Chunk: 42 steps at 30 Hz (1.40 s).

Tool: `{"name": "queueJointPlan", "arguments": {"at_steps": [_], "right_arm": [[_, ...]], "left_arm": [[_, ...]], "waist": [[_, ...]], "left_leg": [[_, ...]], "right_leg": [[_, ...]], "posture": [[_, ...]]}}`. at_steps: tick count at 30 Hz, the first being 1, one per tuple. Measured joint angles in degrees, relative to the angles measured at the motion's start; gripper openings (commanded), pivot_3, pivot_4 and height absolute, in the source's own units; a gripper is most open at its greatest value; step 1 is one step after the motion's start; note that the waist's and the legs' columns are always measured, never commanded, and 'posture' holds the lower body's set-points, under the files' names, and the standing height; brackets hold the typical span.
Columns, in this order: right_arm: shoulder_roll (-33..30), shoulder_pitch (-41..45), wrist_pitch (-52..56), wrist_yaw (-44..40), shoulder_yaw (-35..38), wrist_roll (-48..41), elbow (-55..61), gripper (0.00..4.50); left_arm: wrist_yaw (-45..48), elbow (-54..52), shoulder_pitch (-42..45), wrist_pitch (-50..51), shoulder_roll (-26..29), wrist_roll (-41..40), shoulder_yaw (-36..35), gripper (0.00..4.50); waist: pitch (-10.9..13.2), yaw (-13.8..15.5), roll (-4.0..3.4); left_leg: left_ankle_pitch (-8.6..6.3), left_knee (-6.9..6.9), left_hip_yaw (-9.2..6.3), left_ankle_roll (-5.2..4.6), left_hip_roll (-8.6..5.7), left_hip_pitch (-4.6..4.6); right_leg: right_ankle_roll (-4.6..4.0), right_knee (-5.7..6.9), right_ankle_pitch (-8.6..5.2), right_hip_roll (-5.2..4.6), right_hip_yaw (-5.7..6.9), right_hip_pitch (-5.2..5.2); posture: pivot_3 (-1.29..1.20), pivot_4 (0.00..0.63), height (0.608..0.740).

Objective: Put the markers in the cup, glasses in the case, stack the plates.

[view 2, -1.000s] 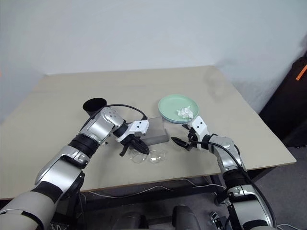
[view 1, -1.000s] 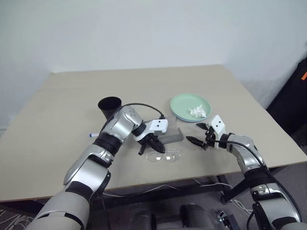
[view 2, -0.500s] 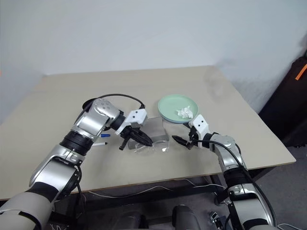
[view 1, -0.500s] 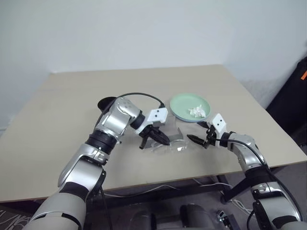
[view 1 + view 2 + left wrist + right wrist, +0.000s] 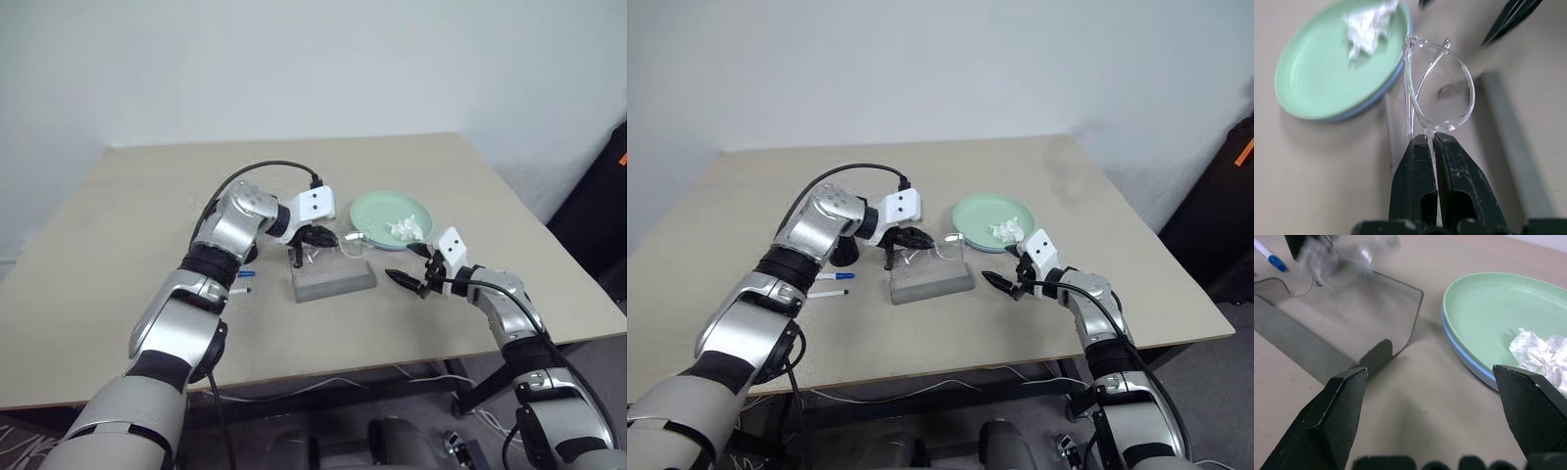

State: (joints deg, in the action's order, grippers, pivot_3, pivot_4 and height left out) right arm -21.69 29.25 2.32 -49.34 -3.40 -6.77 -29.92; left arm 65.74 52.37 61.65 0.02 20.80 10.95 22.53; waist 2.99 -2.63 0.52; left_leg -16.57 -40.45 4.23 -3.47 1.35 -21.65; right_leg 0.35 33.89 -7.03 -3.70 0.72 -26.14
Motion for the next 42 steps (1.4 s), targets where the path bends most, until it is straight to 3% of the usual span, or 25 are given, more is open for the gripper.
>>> {"name": "queueJointPlan", "arguments": {"at_steps": [9, 26, 29, 35, 42], "right_arm": [[0.0, -1.1, 0.1, 0.7, 0.0, 0.0, 0.8, 4.46], [0.5, -1.8, 0.2, 1.0, -0.1, 0.0, 1.3, 4.46], [0.5, -1.7, 0.2, 1.0, -0.1, 0.0, 1.3, 4.46], [0.5, -1.5, 0.2, 0.9, -0.1, 0.0, 1.0, 4.46], [0.5, -1.2, 0.2, 0.9, -0.1, 0.0, 0.9, 4.46]], "left_arm": [[-2.1, 8.5, 1.3, -4.6, -3.5, 4.9, 2.0, 0.03], [6.0, 5.7, -0.2, -2.9, -2.0, 7.0, 3.4, 0.03], [7.2, 4.0, -0.7, -1.9, -1.8, 6.5, 3.1, 0.68], [6.6, 2.5, -2.1, -1.3, -1.5, 6.1, 2.8, 2.74], [4.7, 2.6, -1.5, -1.2, -2.2, 5.9, 1.3, 2.74]], "waist": [[0.0, 0.0, 0.01], [0.0, 0.0, 0.01], [0.0, 0.0, 0.01], [0.0, 0.0, 0.01], [0.0, 0.0, 0.02]], "left_leg": [[0.00, 0.00, -0.01, 0.00, 0.01, -0.03], [0.00, 0.00, -0.09, 0.00, 0.02, -0.02], [0.00, 0.00, -0.09, 0.00, 0.02, -0.02], [0.00, 0.00, -0.10, 0.00, 0.02, -0.01], [0.00, 0.00, -0.09, 0.00, 0.02, -0.02]], "right_leg": [[0.00, 0.00, 0.00, 0.00, 0.01, -0.02], [0.00, 0.00, 0.00, -0.01, 0.00, -0.02], [0.00, 0.00, 0.00, -0.01, 0.00, -0.02], [0.00, 0.01, 0.00, -0.01, 0.00, -0.02], [0.01, 0.01, 0.00, -0.01, 0.00, -0.02]], "posture": [[0.00, 0.000, 0.720], [0.00, 0.000, 0.720], [0.00, 0.000, 0.720], [0.00, 0.000, 0.720], [0.00, 0.000, 0.720]]}}
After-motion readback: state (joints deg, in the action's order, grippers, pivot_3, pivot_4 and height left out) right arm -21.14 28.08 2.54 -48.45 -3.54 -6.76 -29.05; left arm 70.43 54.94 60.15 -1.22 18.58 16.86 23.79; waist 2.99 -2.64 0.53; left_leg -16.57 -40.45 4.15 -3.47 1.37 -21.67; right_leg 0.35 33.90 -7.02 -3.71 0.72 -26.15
